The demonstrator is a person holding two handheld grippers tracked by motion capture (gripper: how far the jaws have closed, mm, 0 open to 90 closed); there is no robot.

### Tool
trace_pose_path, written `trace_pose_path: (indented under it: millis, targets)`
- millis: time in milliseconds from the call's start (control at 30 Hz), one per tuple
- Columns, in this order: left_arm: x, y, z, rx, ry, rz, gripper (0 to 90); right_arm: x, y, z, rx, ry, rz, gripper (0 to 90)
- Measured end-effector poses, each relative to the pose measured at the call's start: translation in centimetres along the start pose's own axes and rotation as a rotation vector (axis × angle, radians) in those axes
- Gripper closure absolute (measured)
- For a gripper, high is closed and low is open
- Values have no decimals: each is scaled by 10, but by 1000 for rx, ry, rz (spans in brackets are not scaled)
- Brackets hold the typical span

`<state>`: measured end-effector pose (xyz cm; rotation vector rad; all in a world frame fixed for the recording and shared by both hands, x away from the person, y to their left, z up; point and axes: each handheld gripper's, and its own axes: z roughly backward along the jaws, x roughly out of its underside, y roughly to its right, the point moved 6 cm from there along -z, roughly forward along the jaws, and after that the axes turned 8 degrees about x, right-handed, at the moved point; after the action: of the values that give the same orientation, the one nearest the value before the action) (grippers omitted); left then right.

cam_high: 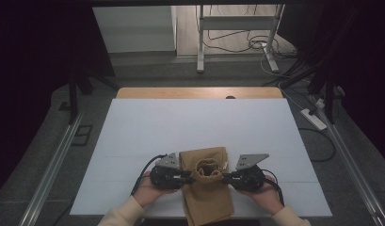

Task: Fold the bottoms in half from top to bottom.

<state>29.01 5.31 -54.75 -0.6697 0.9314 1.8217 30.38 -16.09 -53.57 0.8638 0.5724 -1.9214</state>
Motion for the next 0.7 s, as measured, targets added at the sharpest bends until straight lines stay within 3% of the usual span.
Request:
trace_pose_path:
  millis: [267, 500, 700]
  targets:
    - [10, 0, 13, 0, 6, 14, 498, 6, 4, 10, 10, 0, -25, 588]
    - [17, -8, 31, -53, 38, 45, 443, 9, 17, 24, 53, 37, -80, 543]
    - [7, -21, 30, -110, 63, 70, 389, 3, 20, 14, 70, 24, -72, 489]
